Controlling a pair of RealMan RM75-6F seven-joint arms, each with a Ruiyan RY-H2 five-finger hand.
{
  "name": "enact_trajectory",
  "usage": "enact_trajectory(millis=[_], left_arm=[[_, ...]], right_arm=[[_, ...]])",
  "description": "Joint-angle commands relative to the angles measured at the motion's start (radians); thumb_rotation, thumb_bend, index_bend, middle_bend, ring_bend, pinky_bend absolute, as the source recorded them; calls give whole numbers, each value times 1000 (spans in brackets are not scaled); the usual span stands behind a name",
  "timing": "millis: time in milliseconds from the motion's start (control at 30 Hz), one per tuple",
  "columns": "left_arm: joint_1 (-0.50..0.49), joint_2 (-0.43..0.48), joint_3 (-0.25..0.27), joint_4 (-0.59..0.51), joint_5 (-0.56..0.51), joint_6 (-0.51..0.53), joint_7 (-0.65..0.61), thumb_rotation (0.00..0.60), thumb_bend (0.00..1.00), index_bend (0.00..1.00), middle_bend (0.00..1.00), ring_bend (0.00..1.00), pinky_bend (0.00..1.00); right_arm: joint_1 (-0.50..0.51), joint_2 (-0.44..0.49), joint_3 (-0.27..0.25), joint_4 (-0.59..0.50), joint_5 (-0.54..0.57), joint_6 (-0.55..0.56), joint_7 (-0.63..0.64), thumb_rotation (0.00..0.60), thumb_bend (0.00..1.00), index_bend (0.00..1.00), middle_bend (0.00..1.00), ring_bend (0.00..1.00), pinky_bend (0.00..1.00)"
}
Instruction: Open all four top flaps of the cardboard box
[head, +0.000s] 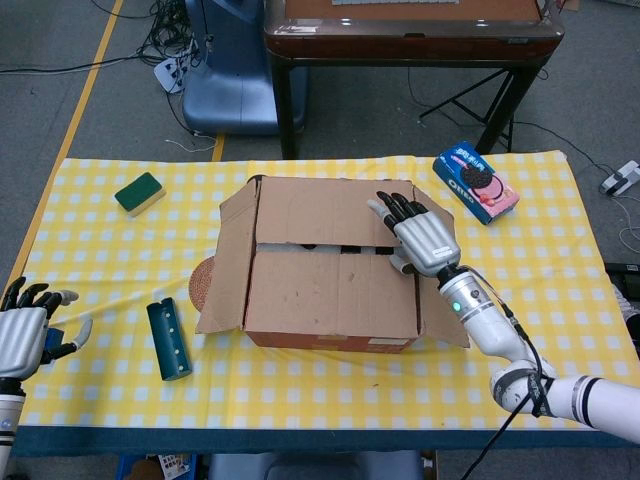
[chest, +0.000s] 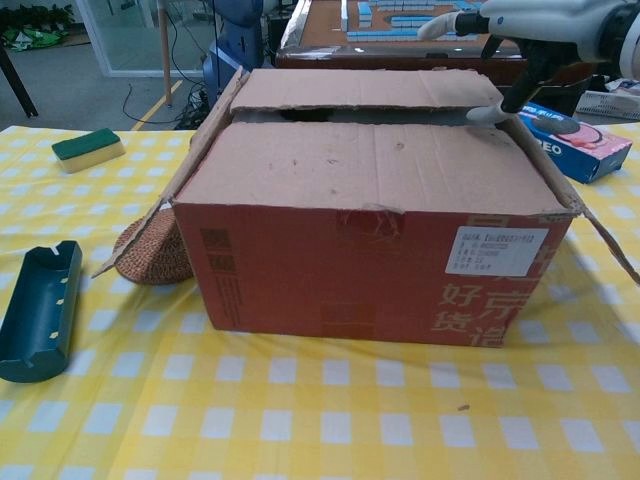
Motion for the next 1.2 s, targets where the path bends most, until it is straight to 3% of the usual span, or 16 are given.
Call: enact_trajectory(millis=[33, 600, 867, 1200], left_arm=[[8, -3, -8, 6, 8, -2, -10, 229, 345, 378, 358, 173, 0], [45, -15, -41, 34, 48, -21, -49, 230, 345, 380, 358, 172, 0], [62, -14, -55, 44, 48, -27, -58, 227, 345, 381, 358, 169, 0], [71, -11, -62, 39, 52, -46, -49, 231, 345, 381, 349, 167, 0]], right_arm=[[15, -22, 0, 26, 18, -8, -5, 600, 271, 0, 0, 0, 166], [70, -105, 16, 169, 56, -12, 4, 600, 271, 0, 0, 0, 167], [74, -94, 74, 203, 18, 57, 61, 600, 279, 0, 0, 0, 167], [143, -87, 144, 276, 91, 32, 27, 600, 279, 0, 0, 0, 167]])
